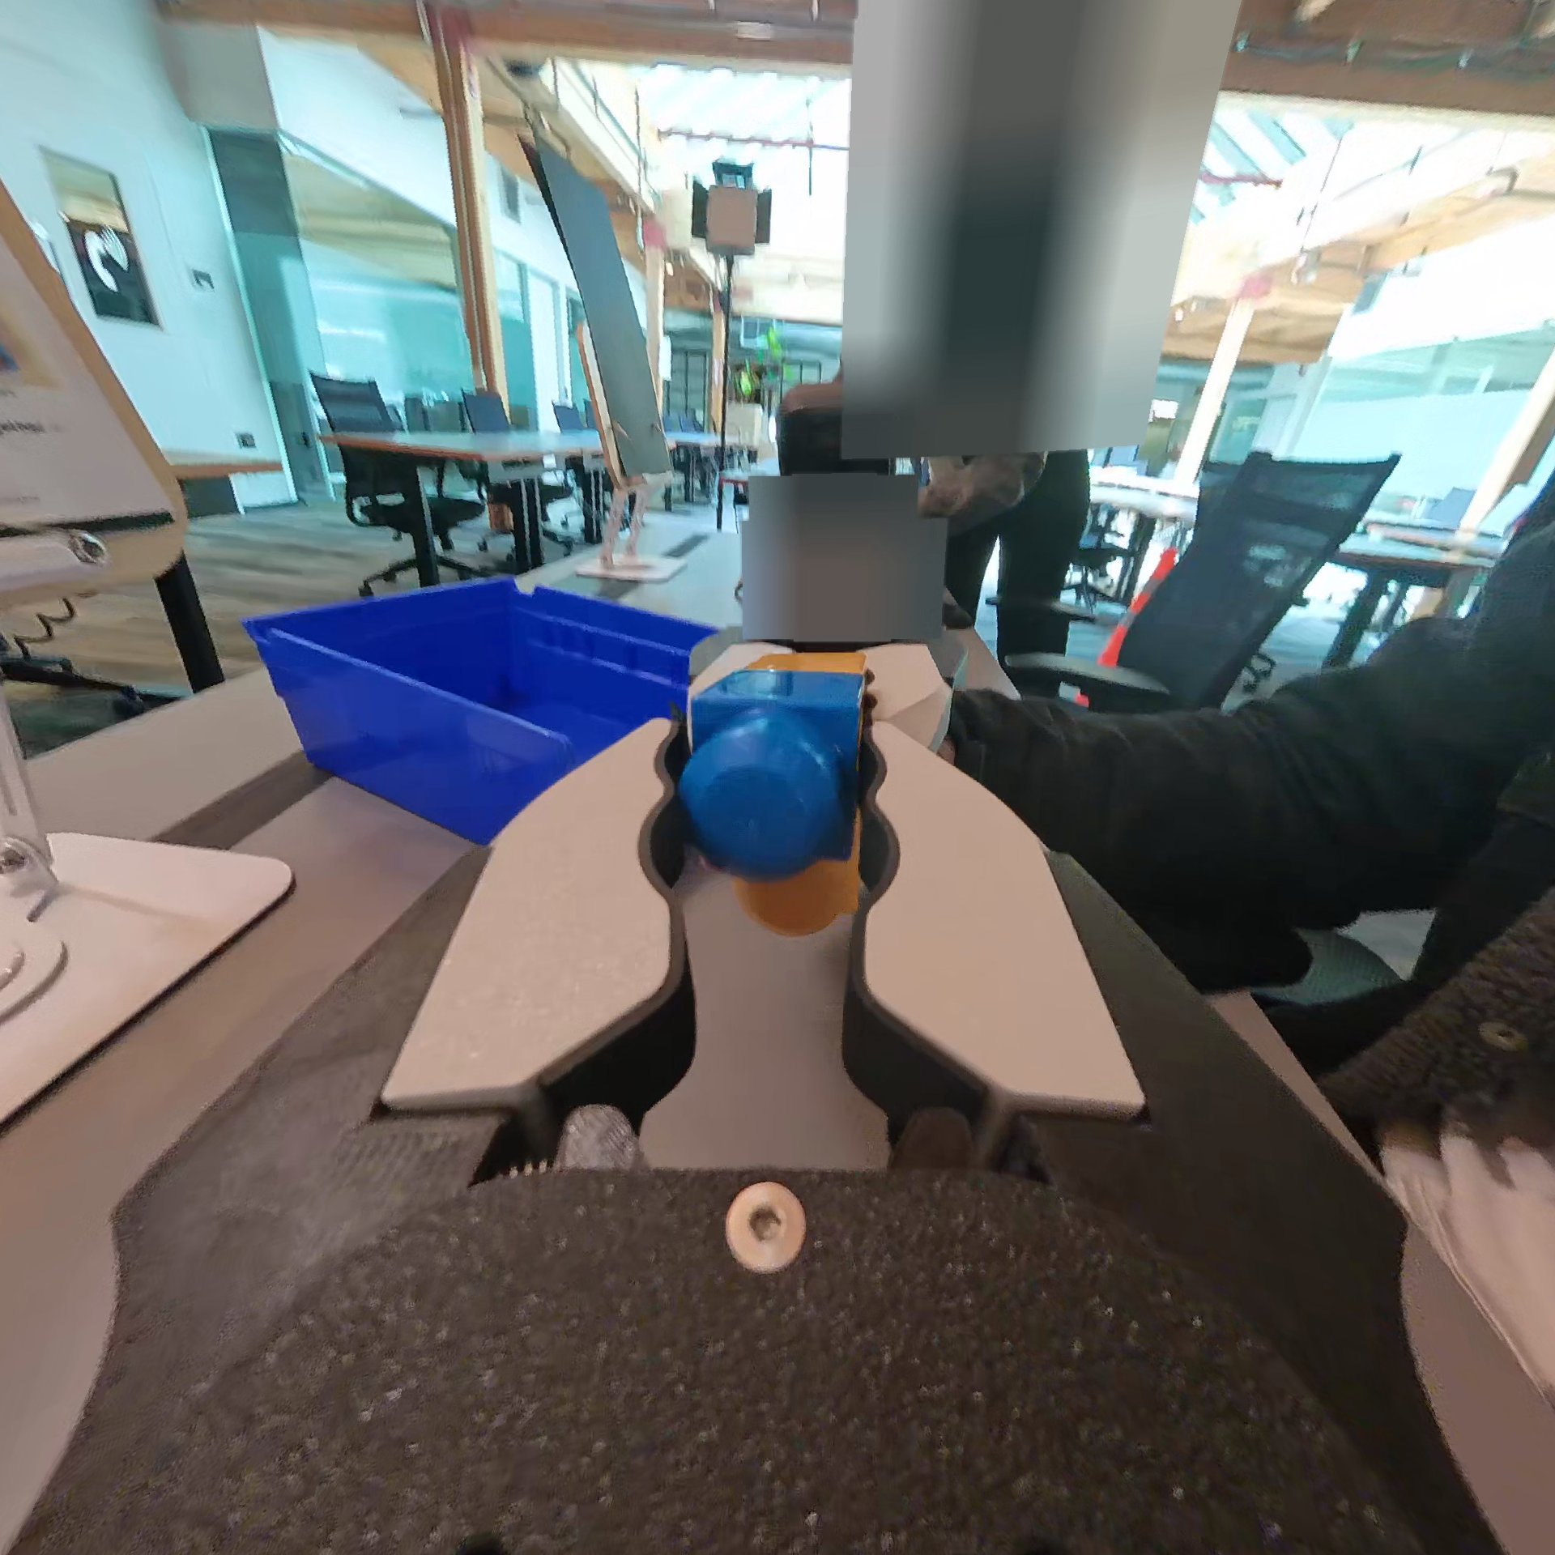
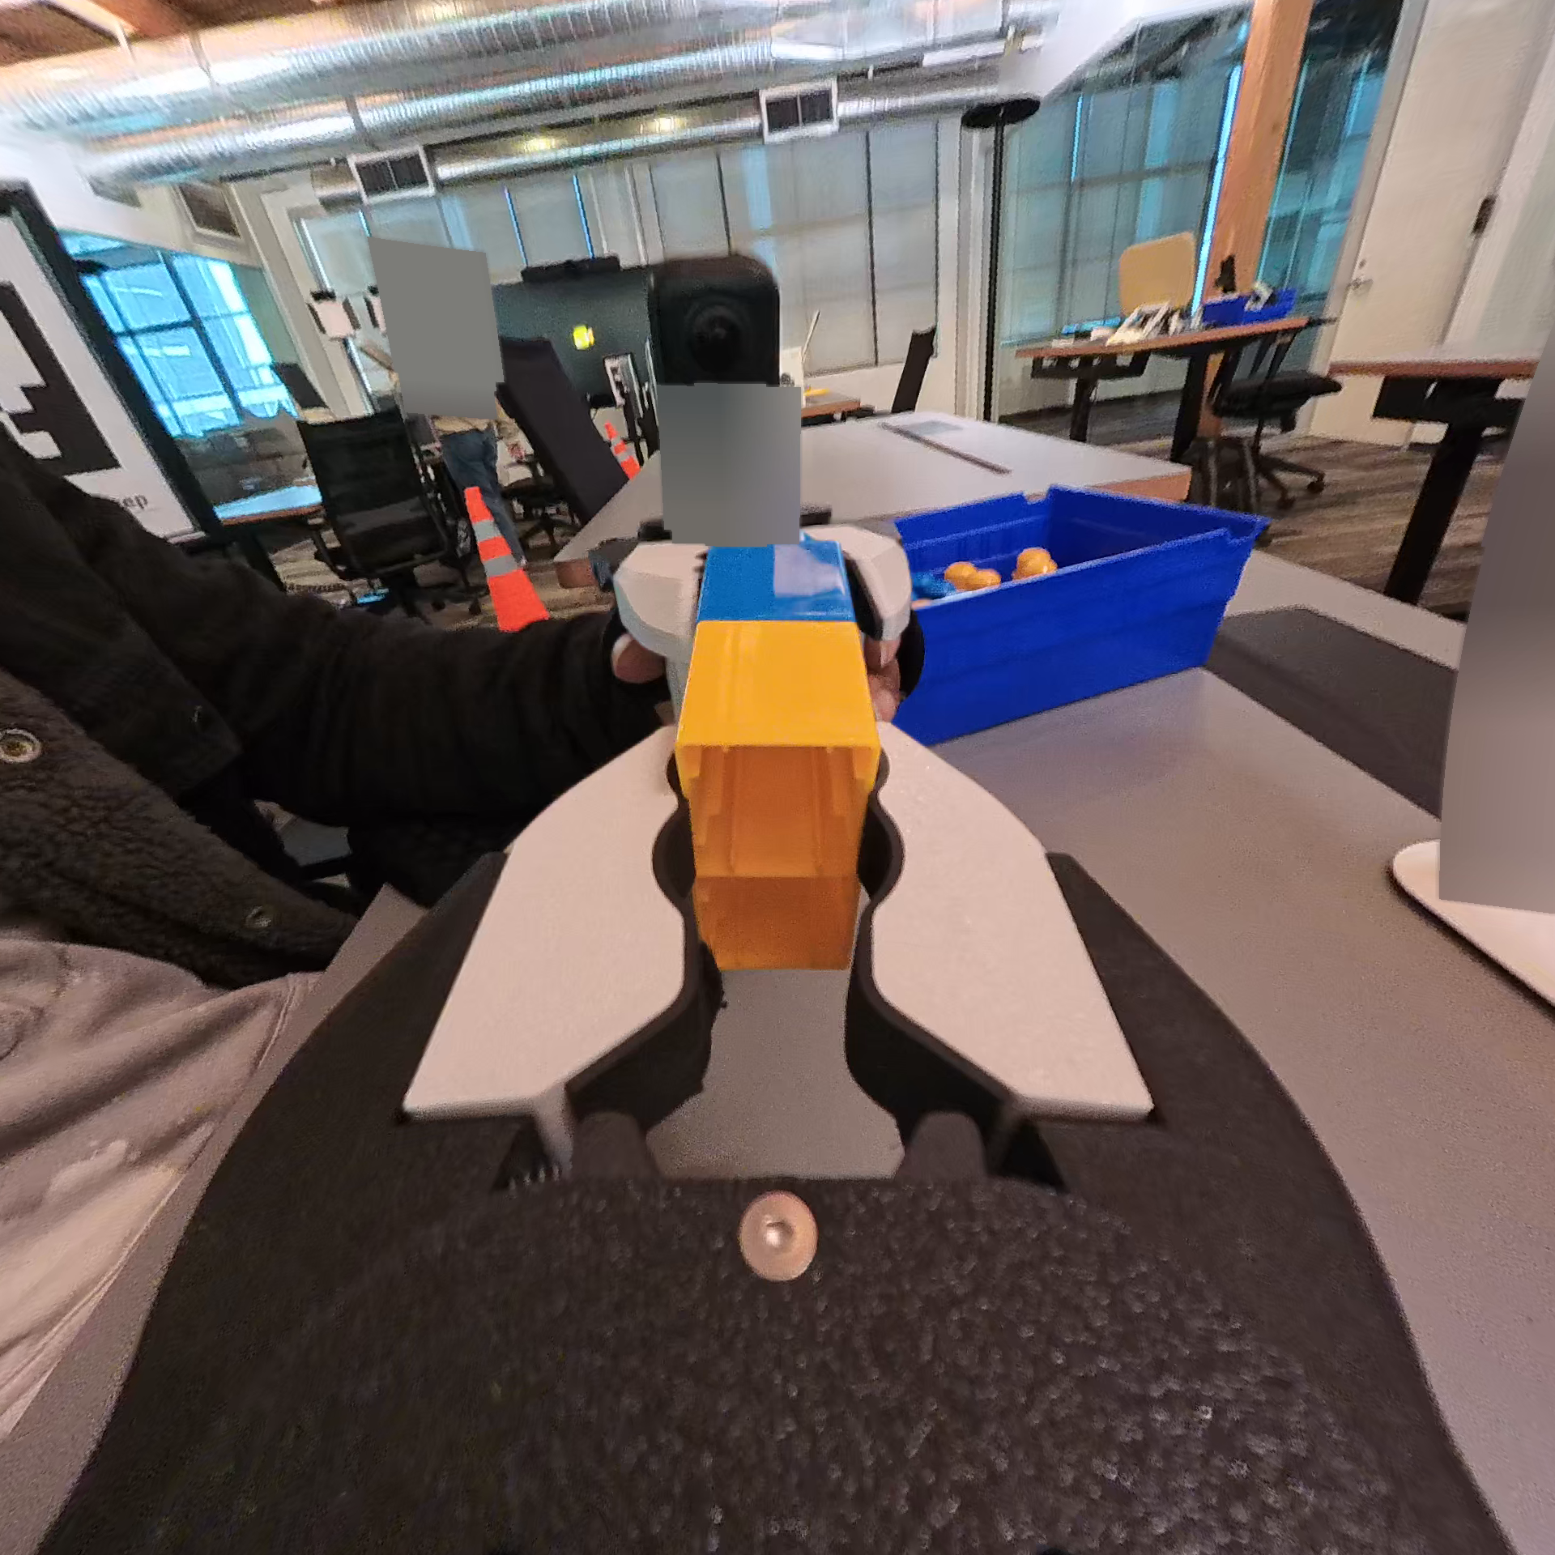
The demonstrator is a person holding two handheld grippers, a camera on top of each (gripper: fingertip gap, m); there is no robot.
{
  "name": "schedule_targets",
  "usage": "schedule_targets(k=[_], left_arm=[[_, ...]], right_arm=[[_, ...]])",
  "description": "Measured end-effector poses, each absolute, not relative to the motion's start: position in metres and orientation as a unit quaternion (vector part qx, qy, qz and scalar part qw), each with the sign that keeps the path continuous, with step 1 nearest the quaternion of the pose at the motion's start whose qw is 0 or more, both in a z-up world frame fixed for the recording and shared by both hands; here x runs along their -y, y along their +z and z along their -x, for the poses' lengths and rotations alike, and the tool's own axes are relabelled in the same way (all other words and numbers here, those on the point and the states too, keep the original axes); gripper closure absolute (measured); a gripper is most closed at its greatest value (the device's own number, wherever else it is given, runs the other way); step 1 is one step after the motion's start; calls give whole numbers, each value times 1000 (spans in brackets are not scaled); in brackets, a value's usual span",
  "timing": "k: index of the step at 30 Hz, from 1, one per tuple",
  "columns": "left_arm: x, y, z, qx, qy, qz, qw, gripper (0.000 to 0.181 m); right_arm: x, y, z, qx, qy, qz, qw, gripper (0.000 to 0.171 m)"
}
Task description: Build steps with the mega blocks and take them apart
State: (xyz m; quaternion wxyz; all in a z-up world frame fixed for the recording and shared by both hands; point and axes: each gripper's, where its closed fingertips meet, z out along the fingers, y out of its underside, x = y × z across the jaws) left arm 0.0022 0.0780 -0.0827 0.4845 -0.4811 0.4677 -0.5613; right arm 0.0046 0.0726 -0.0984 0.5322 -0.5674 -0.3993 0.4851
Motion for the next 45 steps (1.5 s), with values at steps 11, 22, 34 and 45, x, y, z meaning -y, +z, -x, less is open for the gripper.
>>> schedule_targets(k=[11, 22, 34, 45], left_arm=[[-59, -89, -30, -429, -616, 479, 456, 137], [-76, -123, -3, -547, -497, 546, 395, 144], [-87, -220, 13, -716, -202, 595, 306, 144], [-82, -225, 17, -740, -173, 581, 292, 144]], right_arm=[[-73, -58, -8, 296, 571, 495, 584, 135], [-79, -100, -18, 413, 436, 600, 529, 130], [-67, -152, -21, 566, 213, 662, 442, 136], [-64, -175, -25, 608, 126, 680, 390, 142]])
